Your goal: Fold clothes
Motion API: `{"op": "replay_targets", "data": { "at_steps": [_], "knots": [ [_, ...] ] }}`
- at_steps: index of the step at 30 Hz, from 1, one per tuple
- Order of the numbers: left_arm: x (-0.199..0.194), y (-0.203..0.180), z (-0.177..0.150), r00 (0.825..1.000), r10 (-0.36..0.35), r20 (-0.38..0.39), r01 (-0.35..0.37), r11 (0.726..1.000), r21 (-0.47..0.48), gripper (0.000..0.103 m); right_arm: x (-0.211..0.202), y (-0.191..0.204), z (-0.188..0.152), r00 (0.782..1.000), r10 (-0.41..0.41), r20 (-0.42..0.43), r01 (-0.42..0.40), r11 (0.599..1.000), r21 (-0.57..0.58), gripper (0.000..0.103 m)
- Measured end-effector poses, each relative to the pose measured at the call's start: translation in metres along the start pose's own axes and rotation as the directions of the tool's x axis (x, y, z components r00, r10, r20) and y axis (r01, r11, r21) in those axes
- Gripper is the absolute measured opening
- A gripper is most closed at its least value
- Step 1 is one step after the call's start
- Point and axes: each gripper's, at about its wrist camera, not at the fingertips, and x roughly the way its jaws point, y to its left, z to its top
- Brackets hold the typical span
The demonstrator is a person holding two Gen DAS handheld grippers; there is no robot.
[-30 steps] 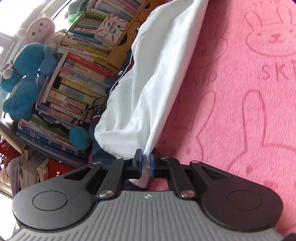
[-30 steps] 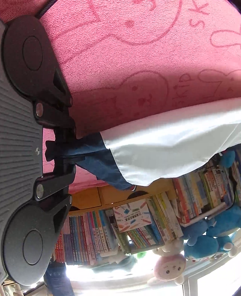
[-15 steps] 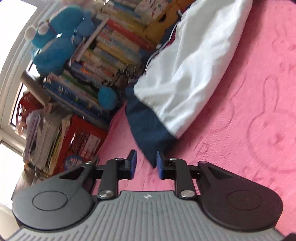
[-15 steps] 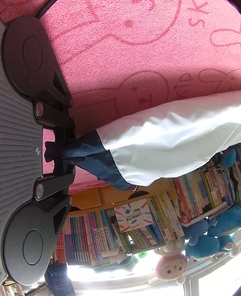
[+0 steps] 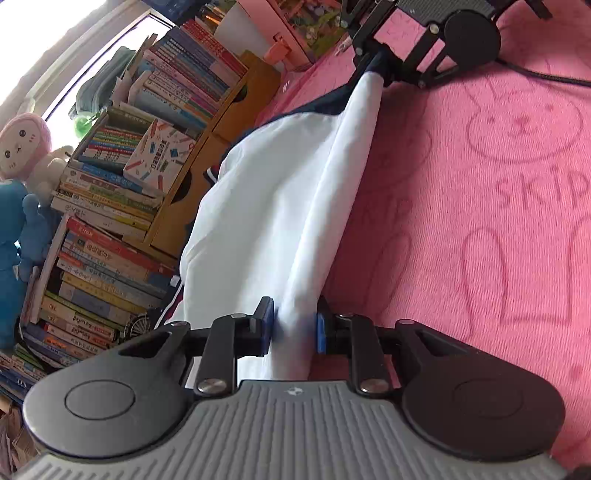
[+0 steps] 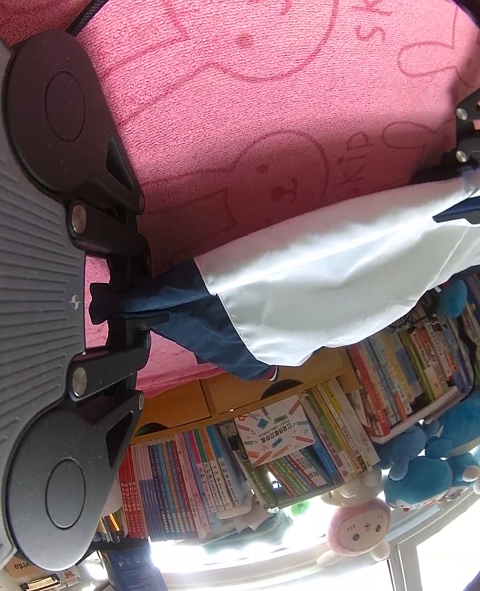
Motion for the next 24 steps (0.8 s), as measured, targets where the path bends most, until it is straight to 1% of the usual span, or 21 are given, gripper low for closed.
{"op": "replay_targets", "data": {
  "at_steps": [1,3,4,6,7,8,10,11,13,14,15,17,18,19,20,21,22,23,24],
  "knots": [
    [-0.002,0.002,-0.010,0.999,0.015,-0.039,-0.014,1.000,0.021,0.015,0.000,-0.001,-0.001,1.000,0.003,0.003,-0.003,1.000,0.013,0.013],
    [-0.003,0.010,-0.043,0.990,0.058,-0.130,-0.052,0.997,0.051,0.014,-0.001,-0.002,-0.002,1.000,0.009,0.008,-0.010,0.999,0.036,0.012],
    [-0.003,0.014,-0.063,0.980,0.084,-0.182,-0.074,0.995,0.062,0.014,-0.002,-0.002,-0.002,1.000,0.009,0.011,-0.010,0.999,0.041,0.012],
    [-0.002,0.023,-0.103,0.950,0.126,-0.284,-0.116,0.992,0.053,0.014,-0.003,-0.001,-0.003,1.000,0.007,0.016,-0.007,0.999,0.042,0.012],
    [-0.004,0.028,-0.123,0.934,0.143,-0.327,-0.138,0.990,0.039,0.014,-0.003,-0.001,-0.003,1.000,0.006,0.017,-0.007,0.999,0.041,0.012],
    [-0.008,0.032,-0.139,0.924,0.152,-0.352,-0.154,0.988,0.023,0.014,-0.003,-0.001,-0.003,1.000,0.007,0.019,-0.008,0.999,0.040,0.012],
    [-0.011,0.034,-0.153,0.905,0.161,-0.393,-0.173,0.985,0.006,0.006,-0.002,-0.001,-0.002,1.000,0.012,0.017,-0.013,0.999,0.045,0.012],
    [-0.011,0.034,-0.158,0.895,0.165,-0.414,-0.182,0.983,0.000,0.000,-0.002,-0.002,-0.003,1.000,0.017,0.015,-0.017,0.999,0.051,0.012],
    [-0.013,0.035,-0.169,0.873,0.172,-0.457,-0.200,0.980,-0.012,0.000,-0.001,-0.003,-0.003,1.000,0.023,0.012,-0.023,0.998,0.056,0.012],
    [-0.014,0.036,-0.172,0.867,0.171,-0.468,-0.206,0.978,-0.026,0.000,-0.001,-0.003,-0.002,1.000,0.021,0.011,-0.022,0.998,0.052,0.012],
    [-0.020,0.039,-0.169,0.871,0.171,-0.460,-0.221,0.974,-0.055,0.006,-0.001,-0.003,-0.002,1.000,0.021,0.009,-0.022,0.999,0.048,0.012],
    [-0.035,0.046,-0.160,0.884,0.182,-0.430,-0.259,0.957,-0.129,0.009,0.000,-0.003,-0.002,1.000,0.027,0.005,-0.028,0.999,0.045,0.012],
    [-0.045,0.049,-0.151,0.899,0.185,-0.396,-0.269,0.948,-0.168,0.012,0.001,-0.004,-0.002,0.999,0.034,0.003,-0.034,0.998,0.045,0.012],
    [-0.056,0.049,-0.138,0.923,0.182,-0.340,-0.258,0.946,-0.195,0.015,0.001,-0.005,-0.002,0.999,0.041,0.002,-0.041,0.998,0.047,0.012],
    [-0.067,0.048,-0.124,0.945,0.174,-0.276,-0.237,0.948,-0.211,0.031,0.002,-0.006,-0.002,0.999,0.048,0.000,-0.048,0.998,0.048,0.012],
    [-0.076,0.044,-0.107,0.963,0.166,-0.214,-0.210,0.955,-0.208,0.049,0.002,-0.007,-0.002,0.999,0.053,-0.001,-0.053,0.997,0.050,0.012],
    [-0.082,0.037,-0.090,0.976,0.153,-0.157,-0.181,0.965,-0.188,0.054,0.003,-0.007,-0.002,0.998,0.057,-0.002,-0.057,0.997,0.050,0.012],
    [-0.085,0.030,-0.075,0.985,0.136,-0.106,-0.153,0.974,-0.168,0.057,0.003,-0.007,-0.001,0.998,0.058,-0.003,-0.058,0.997,0.049,0.012],
    [-0.085,0.022,-0.060,0.992,0.114,-0.059,-0.122,0.981,-0.148,0.058,0.003,-0.007,-0.001,0.998,0.059,-0.004,-0.058,0.997,0.050,0.012]
  ]
}}
